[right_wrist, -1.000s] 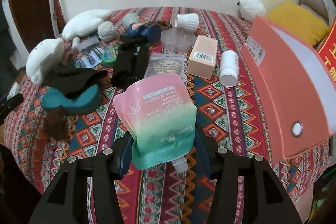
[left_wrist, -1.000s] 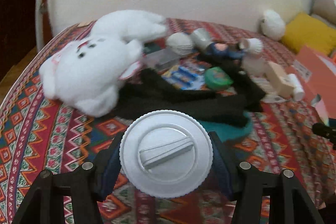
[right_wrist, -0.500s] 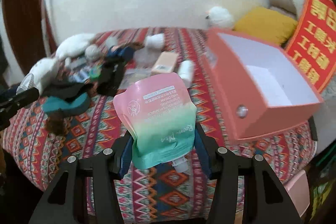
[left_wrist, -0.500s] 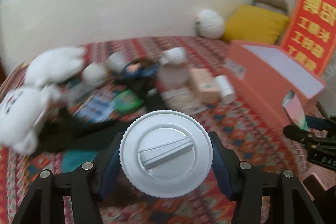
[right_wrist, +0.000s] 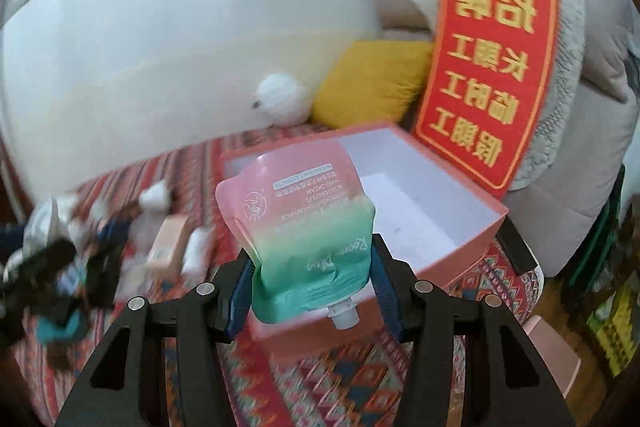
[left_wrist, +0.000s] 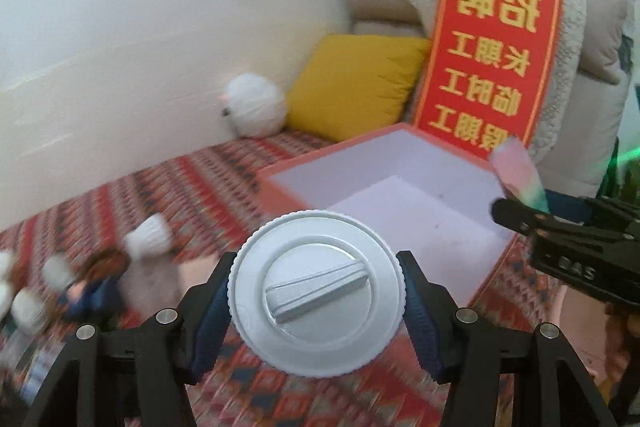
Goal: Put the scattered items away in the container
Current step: 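Carry pouch and lid into the pink box and open both tools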
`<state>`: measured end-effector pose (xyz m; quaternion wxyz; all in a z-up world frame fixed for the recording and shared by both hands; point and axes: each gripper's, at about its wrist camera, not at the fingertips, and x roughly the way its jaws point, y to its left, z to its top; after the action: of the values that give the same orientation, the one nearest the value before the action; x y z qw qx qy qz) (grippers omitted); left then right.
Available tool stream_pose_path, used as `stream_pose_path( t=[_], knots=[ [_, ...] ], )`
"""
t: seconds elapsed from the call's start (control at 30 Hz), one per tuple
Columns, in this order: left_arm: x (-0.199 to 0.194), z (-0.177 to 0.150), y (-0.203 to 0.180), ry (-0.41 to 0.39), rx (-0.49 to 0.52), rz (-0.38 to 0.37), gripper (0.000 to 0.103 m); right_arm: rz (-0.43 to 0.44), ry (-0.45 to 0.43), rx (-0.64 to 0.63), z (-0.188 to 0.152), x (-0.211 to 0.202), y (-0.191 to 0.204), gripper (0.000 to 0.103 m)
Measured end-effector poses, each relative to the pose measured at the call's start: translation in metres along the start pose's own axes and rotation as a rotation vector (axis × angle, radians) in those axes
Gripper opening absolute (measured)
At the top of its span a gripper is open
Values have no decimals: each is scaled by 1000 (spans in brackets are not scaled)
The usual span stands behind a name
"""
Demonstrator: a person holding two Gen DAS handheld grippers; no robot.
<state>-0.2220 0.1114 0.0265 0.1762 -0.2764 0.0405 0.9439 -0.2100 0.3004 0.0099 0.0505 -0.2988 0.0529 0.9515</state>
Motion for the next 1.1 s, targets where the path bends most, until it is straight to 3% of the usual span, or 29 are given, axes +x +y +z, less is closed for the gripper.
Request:
stream_pose_path(
  t=[0.33, 0.4, 0.43, 0.47, 0.5, 0.53, 0.57, 0.93, 1.1],
  knots=[
    [130, 35, -64, 123, 52, -16, 65, -9, 104, 133, 45, 108, -52, 56],
    [153, 35, -70, 159, 60, -18, 65, 6, 124, 150, 47, 127, -56, 62],
    [161, 34, -72, 173, 65, -29, 70, 0, 133, 166, 47, 135, -60, 65],
    [169, 33, -74, 186, 76, -43, 84, -13, 144, 184, 46, 141, -64, 75],
    [173, 32, -76, 177, 89, -20, 91, -22, 153, 199, 44, 146, -67, 83],
    [176, 31, -78, 169, 101, 3, 99, -29, 158, 211, 42, 149, -70, 84],
    [180, 30, -80, 160, 114, 26, 101, -33, 165, 220, 41, 152, -74, 84],
    [211, -7, -84, 296, 163, 161, 101, -85, 238, 144, 12, 168, -77, 85],
    [207, -30, -66, 386, 40, 159, 101, -120, 298, 58, -5, 173, -67, 85]
  ],
)
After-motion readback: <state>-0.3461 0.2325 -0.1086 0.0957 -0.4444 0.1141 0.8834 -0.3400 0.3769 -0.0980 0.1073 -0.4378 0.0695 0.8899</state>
